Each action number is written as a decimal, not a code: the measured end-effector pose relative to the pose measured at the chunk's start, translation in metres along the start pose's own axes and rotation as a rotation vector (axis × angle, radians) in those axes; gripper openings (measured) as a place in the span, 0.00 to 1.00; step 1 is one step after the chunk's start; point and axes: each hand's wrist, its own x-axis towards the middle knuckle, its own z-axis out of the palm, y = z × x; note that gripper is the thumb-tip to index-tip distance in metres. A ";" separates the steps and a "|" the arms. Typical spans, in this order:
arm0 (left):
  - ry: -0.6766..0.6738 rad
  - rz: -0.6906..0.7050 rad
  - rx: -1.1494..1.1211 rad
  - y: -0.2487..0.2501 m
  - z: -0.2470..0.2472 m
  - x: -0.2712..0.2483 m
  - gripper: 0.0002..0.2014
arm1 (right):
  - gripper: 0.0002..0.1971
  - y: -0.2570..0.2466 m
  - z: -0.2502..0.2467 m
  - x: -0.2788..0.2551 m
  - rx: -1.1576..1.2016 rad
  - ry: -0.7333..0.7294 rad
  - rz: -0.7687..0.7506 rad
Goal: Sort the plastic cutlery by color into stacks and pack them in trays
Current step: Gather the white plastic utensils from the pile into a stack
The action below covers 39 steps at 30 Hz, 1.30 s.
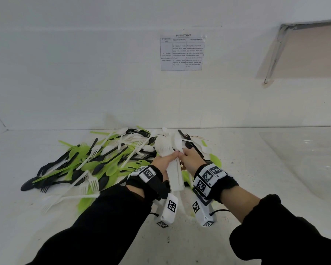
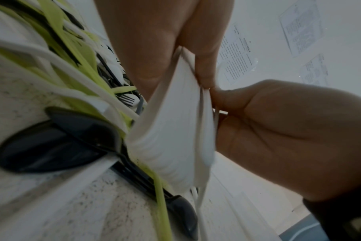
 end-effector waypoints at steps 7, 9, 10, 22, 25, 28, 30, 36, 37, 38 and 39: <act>0.037 0.020 -0.014 0.000 0.001 0.002 0.14 | 0.11 0.003 0.003 0.009 -0.047 0.067 0.105; 0.044 0.035 -0.019 0.000 0.003 0.000 0.14 | 0.13 0.005 0.002 0.012 -0.113 0.052 0.080; 0.060 0.042 -0.017 0.000 0.003 0.001 0.14 | 0.13 0.005 0.002 0.012 -0.136 0.051 0.056; 0.057 0.079 0.061 -0.003 0.005 0.006 0.17 | 0.17 -0.009 -0.009 0.002 -0.435 0.069 0.011; 0.038 0.063 0.051 -0.003 0.004 0.006 0.18 | 0.18 -0.013 -0.009 0.002 -0.498 0.016 -0.013; 0.015 0.054 0.061 -0.002 0.003 0.007 0.18 | 0.18 -0.009 -0.006 0.005 -0.539 0.049 -0.049; 0.004 0.052 0.085 -0.001 0.001 0.008 0.18 | 0.13 -0.007 -0.005 0.005 -0.468 0.083 -0.082; -0.067 0.035 0.142 0.003 -0.006 0.013 0.16 | 0.07 -0.002 -0.008 0.009 -0.143 0.072 -0.118; -0.081 0.032 0.145 0.004 -0.005 0.012 0.17 | 0.07 -0.003 -0.008 0.008 -0.152 0.071 -0.122; -0.085 0.031 0.150 0.005 -0.005 0.013 0.17 | 0.07 -0.003 -0.008 0.009 -0.140 0.072 -0.125; -0.088 0.028 0.158 0.005 -0.005 0.014 0.17 | 0.05 -0.002 -0.009 0.010 -0.111 0.068 -0.114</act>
